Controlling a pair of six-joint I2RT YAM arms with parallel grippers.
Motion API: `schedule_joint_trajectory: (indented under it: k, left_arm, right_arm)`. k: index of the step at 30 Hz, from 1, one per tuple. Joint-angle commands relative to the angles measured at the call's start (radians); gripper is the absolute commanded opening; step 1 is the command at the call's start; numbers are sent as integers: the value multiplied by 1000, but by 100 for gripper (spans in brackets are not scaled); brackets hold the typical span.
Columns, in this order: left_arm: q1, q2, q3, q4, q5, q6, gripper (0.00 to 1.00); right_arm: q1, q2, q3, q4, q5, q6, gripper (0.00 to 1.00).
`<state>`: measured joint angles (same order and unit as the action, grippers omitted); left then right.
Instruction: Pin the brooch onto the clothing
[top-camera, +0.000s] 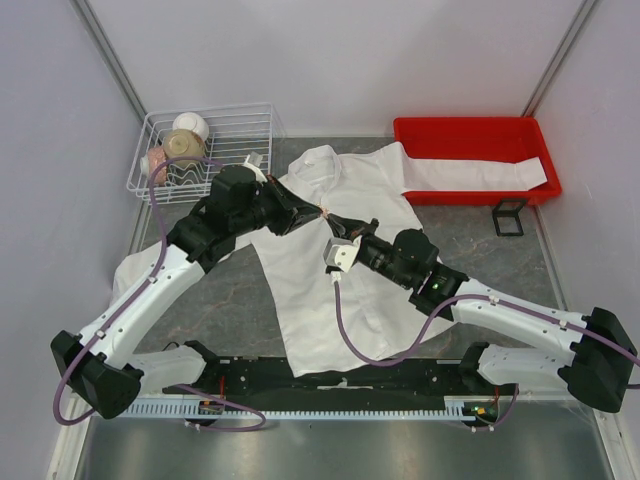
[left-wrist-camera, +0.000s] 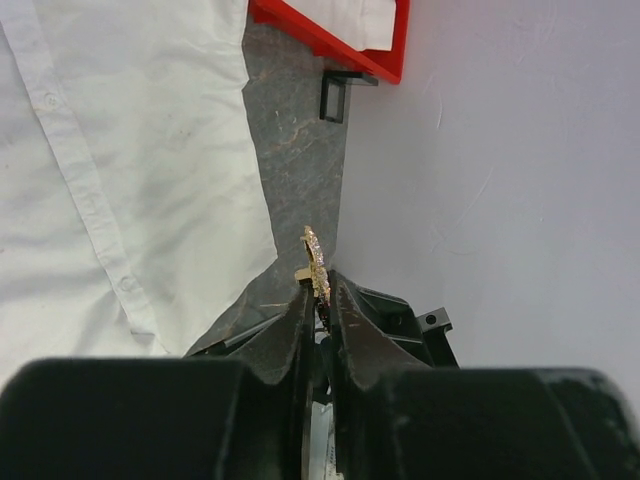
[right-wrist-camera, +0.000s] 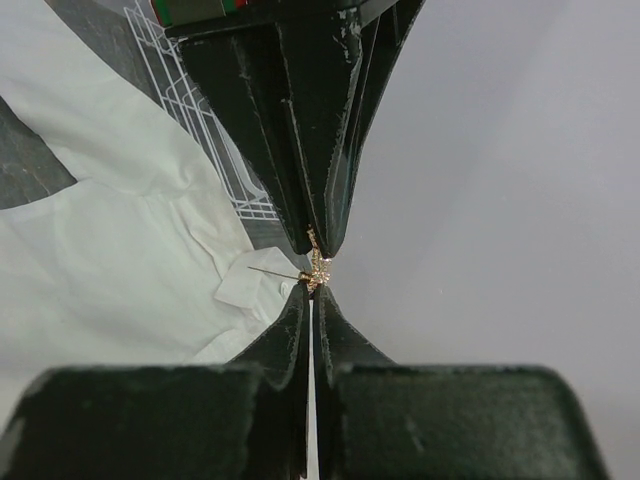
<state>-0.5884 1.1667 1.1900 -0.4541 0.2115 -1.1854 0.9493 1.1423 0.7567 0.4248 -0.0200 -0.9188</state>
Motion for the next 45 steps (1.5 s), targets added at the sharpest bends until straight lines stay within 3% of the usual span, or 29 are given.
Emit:
schedule_joint_trajectory:
  k: [1,2,6,8,12,14,15,16,17,18,21,26,31,45]
  left_arm:
    - [12,-15,11,23,-23,47,20]
    - [34,-24,5,34,-26,70,33]
    - [139,-82,-35,167,57,291,49]
    - [209,-133,-62,306,101,431,64]
    - [312,-173,-49,425,219,631,75]
    - [390,-170,-36,443,379,658,76]
    - [424,-174,-59,565,460,632,76]
    - [458,-180,-97,701,548,574,76]
    - [510,-180,-190,844,701,403,75]
    - [518,-159,-225,1075,747,317,74]
    - [499,-81,-257,1268,827,144,63]
    - [377,-68,-247,1379,798,191,60]
    - [276,-68,-221,1378,763,233,61]
    - [190,-6,-176,1364,664,237,61]
  right_arm:
    - [-3,-3,82,35,38,66,0]
    - [-18,-4,92,34,40,121,0]
    - [-102,-27,134,5,-73,314,0]
    - [-171,-30,176,-29,-205,424,0]
    - [-263,-12,265,0,-328,783,0]
    - [-306,-1,292,32,-368,915,0]
    - [-317,11,302,52,-388,1055,0]
    - [-328,16,318,98,-406,1125,0]
    - [-340,22,323,121,-440,1170,0]
    - [-343,30,325,140,-451,1207,0]
    - [-349,34,325,198,-512,1333,0]
    - [-350,40,310,273,-551,1500,0]
    - [-351,47,274,345,-551,1581,0]
    - [-323,45,236,397,-534,1638,0]
